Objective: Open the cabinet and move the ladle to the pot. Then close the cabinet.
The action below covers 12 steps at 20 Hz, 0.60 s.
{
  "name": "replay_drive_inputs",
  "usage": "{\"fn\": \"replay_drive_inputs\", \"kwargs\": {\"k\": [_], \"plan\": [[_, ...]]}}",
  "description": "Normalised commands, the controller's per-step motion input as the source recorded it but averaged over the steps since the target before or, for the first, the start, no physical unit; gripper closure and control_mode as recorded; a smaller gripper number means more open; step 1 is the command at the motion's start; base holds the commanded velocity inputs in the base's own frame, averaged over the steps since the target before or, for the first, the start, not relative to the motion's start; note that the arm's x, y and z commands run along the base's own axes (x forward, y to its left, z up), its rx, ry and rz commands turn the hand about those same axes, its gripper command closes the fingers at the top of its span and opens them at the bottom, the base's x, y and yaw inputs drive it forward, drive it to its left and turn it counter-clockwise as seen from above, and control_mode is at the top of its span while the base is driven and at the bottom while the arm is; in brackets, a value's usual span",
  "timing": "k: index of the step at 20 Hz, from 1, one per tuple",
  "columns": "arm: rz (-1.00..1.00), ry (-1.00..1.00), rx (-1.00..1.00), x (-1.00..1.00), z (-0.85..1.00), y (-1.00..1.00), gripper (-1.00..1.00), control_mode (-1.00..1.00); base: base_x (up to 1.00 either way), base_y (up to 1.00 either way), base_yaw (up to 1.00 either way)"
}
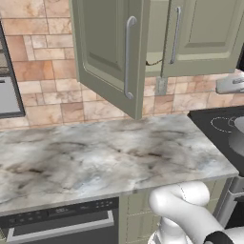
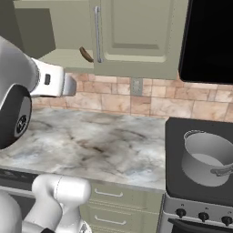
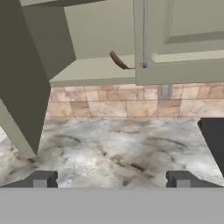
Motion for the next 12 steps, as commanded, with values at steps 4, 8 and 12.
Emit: {"fn": "replay_drive_inputs", "kwargs": {"k": [4,8,12], "plan": [[0.0,0.0,0.06,0.74,0.0,-0.22,-1.0,-1.0,0.0,0.0,0.0],[0.0,0.0,0.03,0.7,0.0,0.0,-1.0,-1.0,0.0,0.0,0.0],[0.0,0.0,0.02,0.75,0.0,0.0,-1.0,-1.0,0.0,0.0,0.0]]}}
